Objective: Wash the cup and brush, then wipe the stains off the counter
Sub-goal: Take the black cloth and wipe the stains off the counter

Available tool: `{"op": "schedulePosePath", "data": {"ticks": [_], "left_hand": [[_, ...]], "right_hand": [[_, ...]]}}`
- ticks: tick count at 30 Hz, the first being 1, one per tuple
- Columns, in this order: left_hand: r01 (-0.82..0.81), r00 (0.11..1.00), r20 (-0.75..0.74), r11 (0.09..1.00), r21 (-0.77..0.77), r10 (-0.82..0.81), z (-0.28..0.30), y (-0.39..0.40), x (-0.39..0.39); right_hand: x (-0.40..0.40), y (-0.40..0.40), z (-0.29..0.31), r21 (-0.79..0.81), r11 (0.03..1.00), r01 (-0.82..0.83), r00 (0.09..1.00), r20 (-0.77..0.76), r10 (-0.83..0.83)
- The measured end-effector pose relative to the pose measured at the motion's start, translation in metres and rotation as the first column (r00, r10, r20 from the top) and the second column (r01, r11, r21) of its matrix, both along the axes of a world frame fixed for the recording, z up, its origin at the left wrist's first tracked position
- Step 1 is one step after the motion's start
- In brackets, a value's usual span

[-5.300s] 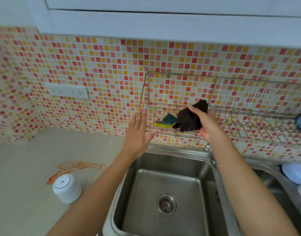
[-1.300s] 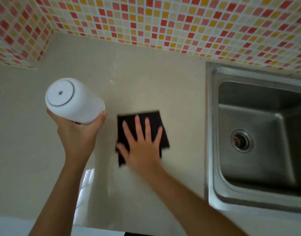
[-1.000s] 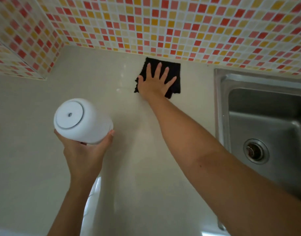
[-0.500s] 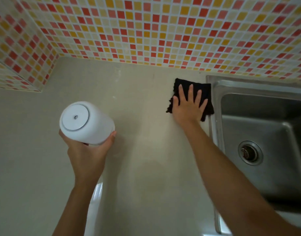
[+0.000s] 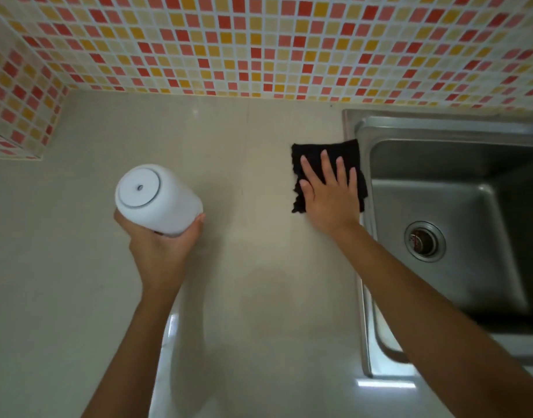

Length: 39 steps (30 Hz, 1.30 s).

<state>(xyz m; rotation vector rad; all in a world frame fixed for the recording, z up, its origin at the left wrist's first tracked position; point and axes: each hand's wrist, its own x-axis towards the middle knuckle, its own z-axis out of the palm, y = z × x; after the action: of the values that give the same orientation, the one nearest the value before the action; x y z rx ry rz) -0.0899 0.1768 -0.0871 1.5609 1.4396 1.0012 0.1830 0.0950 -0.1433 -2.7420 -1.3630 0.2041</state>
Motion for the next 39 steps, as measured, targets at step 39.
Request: {"op": "schedulePosePath", "data": {"ticks": [39], "left_hand": [[0.023,0.999,0.042,0.999,0.028,-0.024,0.011,0.021,0.031]], "right_hand": [[-0.077,-0.014,0.002,-0.018,0.959,-0.283,0.958,-0.039,0.282]]}}
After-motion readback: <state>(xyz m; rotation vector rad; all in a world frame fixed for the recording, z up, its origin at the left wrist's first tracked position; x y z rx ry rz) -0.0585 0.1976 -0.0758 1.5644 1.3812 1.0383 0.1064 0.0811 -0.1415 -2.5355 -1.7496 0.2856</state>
